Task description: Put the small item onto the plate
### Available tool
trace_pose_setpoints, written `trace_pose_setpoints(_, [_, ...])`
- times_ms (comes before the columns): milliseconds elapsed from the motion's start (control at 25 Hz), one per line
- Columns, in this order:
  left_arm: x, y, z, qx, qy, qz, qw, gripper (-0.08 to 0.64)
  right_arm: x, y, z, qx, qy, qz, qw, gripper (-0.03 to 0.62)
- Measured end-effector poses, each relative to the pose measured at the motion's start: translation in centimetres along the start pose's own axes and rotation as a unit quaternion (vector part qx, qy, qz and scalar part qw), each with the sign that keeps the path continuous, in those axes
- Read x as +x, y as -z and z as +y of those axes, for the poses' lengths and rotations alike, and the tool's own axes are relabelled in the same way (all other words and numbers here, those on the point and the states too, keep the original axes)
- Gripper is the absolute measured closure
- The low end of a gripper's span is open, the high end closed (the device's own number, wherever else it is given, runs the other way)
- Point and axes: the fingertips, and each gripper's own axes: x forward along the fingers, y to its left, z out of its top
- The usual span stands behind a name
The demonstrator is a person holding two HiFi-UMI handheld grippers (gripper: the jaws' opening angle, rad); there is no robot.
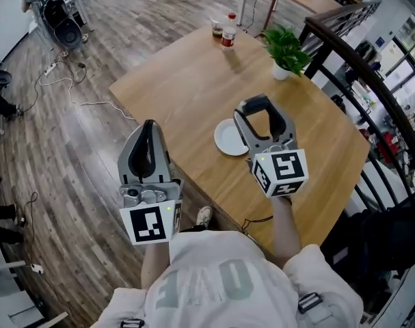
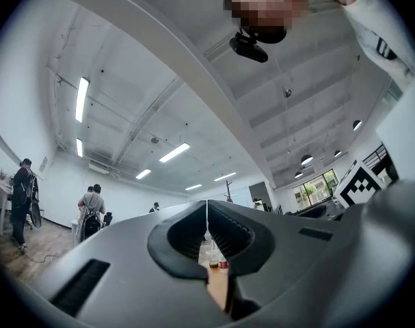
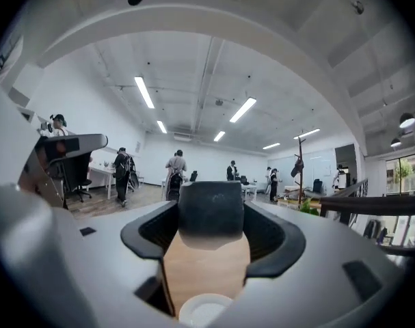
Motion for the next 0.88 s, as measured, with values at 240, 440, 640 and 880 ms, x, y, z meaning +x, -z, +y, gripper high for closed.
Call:
trace_pose_setpoints(240, [1.6, 5.2, -2.2, -0.016, 0.029, 0.06, 0.9977, 0.548, 2.9, 7.2, -1.5, -0.009, 0.001, 0.098, 0.995, 0.284])
trace_pose_setpoints(440, [2.8, 7.6, -3.3, -0.025, 0.044, 0.079, 0.9956, 0.548, 4.7, 13.3, -2.6, -0.015, -0.002, 0.175, 0.984, 0.284])
trace_pose_setpoints(640, [3.9, 9.4, -3.6, -0.021, 0.045, 0.098, 0.994, 0.548, 5.8, 18.4, -3.1, -0.001, -0.017, 0.244, 0.97, 0.284])
trace_pose_setpoints(880, [4.4, 11.0, -3.7, -0.016, 0.039, 0.117, 0.9923, 0.548, 6.4, 24.0, -2.6, 0.064, -0.042, 0.325, 0.943, 0.284])
